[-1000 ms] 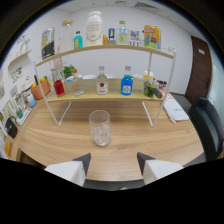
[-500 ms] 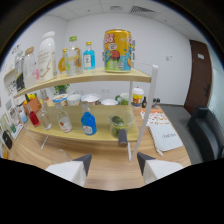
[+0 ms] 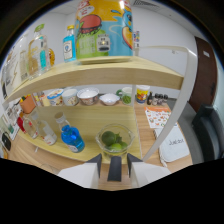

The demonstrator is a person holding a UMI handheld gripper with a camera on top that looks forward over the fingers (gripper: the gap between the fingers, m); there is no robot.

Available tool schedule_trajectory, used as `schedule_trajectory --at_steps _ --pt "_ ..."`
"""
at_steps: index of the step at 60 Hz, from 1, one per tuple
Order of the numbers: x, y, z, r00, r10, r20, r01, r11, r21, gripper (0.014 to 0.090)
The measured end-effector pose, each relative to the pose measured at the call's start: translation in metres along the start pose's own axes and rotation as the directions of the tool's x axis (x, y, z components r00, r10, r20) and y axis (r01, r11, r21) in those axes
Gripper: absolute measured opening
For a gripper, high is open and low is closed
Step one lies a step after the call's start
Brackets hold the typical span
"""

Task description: Make me a cup of Mojito.

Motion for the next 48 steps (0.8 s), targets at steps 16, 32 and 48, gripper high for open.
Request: schedule_trajectory --at_steps 16,32,48 --pt "0.002 0.002 0.003 1.0 0.0 -0.008 0.0 1.0 -0.023 0.0176" --pt "0.006 -0.007 -0.025 0.998 0.03 -0.057 -0.029 0.999 0.021 0.0167" --pt "-0.033 0.015 -0.079 0.998 0.022 -0.062 -0.018 0.998 0.052 0.0167"
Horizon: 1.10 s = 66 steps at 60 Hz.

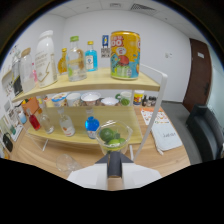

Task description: Make me a cup of Mojito.

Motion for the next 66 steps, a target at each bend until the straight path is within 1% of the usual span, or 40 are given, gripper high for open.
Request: schedule_trajectory --at_steps 12,17,20,23,25,33,36,41,45,49,52,60,66 --pt "-0.036 0.054 -0.002 1.0 0.018 0.003 -0.018 0.999 -0.048 0.0166" --pt "-0.052 0.068 0.0 1.0 0.004 -0.004 -0.004 0.998 -0.059 0.0167" --pt "-0.06 0.07 0.001 1.0 -0.018 -0.006 0.018 0.998 -0.054 0.0167" --pt "-0.066 0.068 0.002 0.998 -0.057 -0.01 0.056 0.998 -0.032 0.0166" --pt "-0.067 0.066 0.003 0.995 -0.099 -0.026 0.098 0.995 -0.021 0.0166" --pt "-0.065 0.049 0.005 0.943 -0.31 -0.125 0.315 0.949 0.023 0.0167" --pt "-0.063 0.039 0.003 0.901 -0.398 -0.172 0.41 0.912 0.034 0.0167" --pt "-0.055 0.02 0.0 0.78 -0.567 -0.265 0.598 0.799 0.052 0.0167" --pt "-0.053 0.004 -0.003 0.64 -0.691 -0.335 0.745 0.664 0.054 0.0167" --pt "-0.053 -0.007 -0.005 0.49 -0.781 -0.388 0.856 0.515 0.045 0.0164" --pt "-0.057 -0.011 -0.004 0.386 -0.824 -0.416 0.912 0.409 0.035 0.0167" --pt "-0.067 -0.016 -0.003 0.121 -0.878 -0.463 0.99 0.143 -0.012 0.0165" --pt "-0.079 -0.016 -0.003 -0.034 -0.876 -0.482 0.999 -0.014 -0.045 0.0166"
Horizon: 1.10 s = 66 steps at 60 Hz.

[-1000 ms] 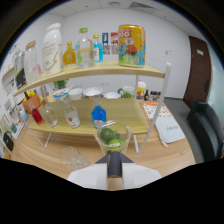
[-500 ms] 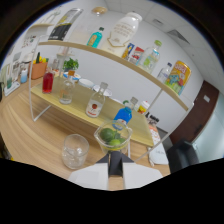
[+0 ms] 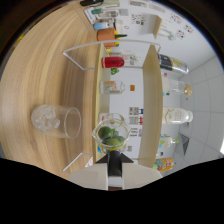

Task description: Make me a cup of Mojito.

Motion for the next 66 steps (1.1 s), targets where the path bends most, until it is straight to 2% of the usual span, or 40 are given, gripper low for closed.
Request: schedule_trajectory --at_steps 10,18,27,34,40,49,57,66 --pt "-0.009 -0.017 0.002 0.986 -0.169 -0.011 0.17 0.983 0.074 0.0165" --pt "-0.011 -0.021 0.001 0.989 -0.144 0.007 0.143 0.986 0.089 0.0165" --pt "0.007 -0.016 -0.005 0.999 0.031 0.022 -0.033 0.998 0.061 0.0167" --pt "0.029 -0.005 -0.016 0.946 0.323 0.036 -0.324 0.945 0.036 0.0164" --pt "0.047 0.013 -0.029 0.8 0.597 0.06 -0.599 0.801 0.013 0.0165" --pt "0.043 0.06 -0.036 0.453 0.887 0.085 -0.885 0.459 -0.072 0.0167" --pt "-0.007 0.102 -0.028 0.172 0.982 0.083 -0.959 0.186 -0.212 0.0167" --pt "-0.091 0.135 -0.019 -0.011 0.998 0.061 -0.919 0.015 -0.395 0.0166"
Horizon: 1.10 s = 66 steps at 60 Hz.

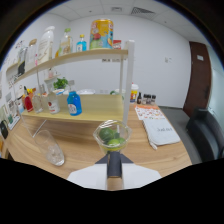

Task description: Make me a cup of Mojito.

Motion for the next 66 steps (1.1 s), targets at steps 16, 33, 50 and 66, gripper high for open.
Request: schedule_trajectory --at_steps 16,33,50,66 --pt "0.02 0.094 0.043 0.999 0.052 0.016 -0.048 0.981 -0.188 0.0165" --pt "0.025 0.125 0.057 0.997 0.061 0.041 -0.049 0.97 -0.24 0.0173" --pt "0.036 0.125 0.051 0.998 0.067 0.003 -0.064 0.969 -0.238 0.0719" --pt "0.016 0.042 -0.002 0.998 0.042 -0.037 -0.043 0.998 -0.05 0.0856"
